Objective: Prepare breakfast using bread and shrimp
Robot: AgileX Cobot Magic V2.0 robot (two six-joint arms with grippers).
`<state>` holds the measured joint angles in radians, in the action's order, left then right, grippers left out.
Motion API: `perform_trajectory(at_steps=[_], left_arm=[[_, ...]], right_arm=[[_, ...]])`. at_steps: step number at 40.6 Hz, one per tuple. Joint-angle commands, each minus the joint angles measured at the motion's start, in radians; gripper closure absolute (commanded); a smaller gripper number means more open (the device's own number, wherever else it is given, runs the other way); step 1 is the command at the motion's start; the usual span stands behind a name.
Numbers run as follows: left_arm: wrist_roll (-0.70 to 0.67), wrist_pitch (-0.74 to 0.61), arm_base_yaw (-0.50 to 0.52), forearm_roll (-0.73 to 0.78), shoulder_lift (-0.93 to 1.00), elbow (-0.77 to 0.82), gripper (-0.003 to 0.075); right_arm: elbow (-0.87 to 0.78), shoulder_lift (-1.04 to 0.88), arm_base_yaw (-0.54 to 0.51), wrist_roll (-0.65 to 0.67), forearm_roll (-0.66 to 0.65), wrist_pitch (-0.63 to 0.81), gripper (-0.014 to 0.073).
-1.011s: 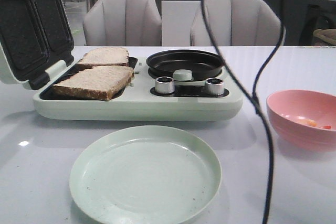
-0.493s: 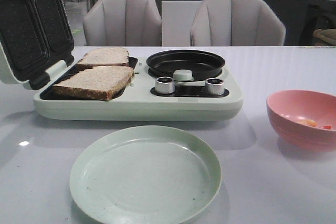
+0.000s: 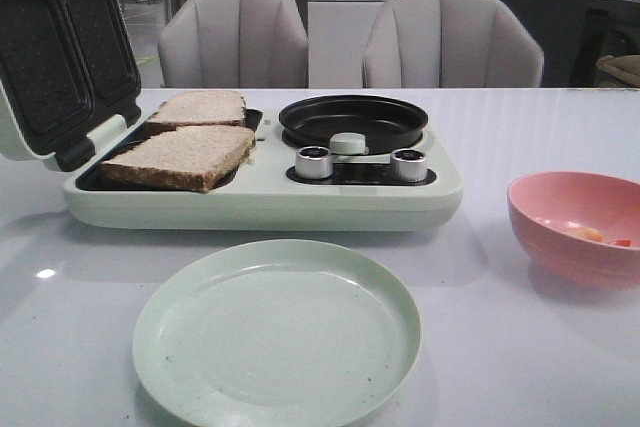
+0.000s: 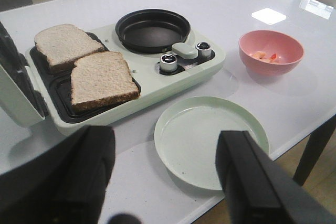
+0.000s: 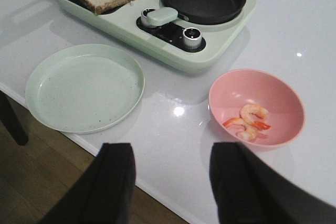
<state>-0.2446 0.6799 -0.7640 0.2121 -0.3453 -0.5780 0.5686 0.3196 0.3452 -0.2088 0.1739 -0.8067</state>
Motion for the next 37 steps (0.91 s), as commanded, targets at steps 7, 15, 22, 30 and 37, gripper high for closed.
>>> perform_trajectory(at_steps=[7, 15, 22, 30, 37], left_arm=[[-0.002, 0.189, -0.009, 0.039, -0.077, -0.135, 0.0244], [-0.163, 0.513, -0.009, 0.159, -0.266, -0.247, 0.0244], [-0.295, 0.541, -0.009, 0.300, -0.385, -0.255, 0.0262], [-0.317, 0.546, 0.098, 0.326, -0.487, -0.256, 0.0419], [-0.185, 0.405, 0.261, 0.129, -0.538, -0.256, 0.0526]], right_arm=[[0.025, 0.006, -0.008, 0.005, 0.001, 0.099, 0.0154], [0.025, 0.006, -0.008, 0.005, 0.001, 0.099, 0.0154], [0.025, 0.006, -0.008, 0.005, 0.001, 0.099, 0.0154], [0.025, 0.006, -0.008, 0.005, 0.001, 0.099, 0.0154], [0.025, 0.006, -0.008, 0.005, 0.001, 0.099, 0.0154]])
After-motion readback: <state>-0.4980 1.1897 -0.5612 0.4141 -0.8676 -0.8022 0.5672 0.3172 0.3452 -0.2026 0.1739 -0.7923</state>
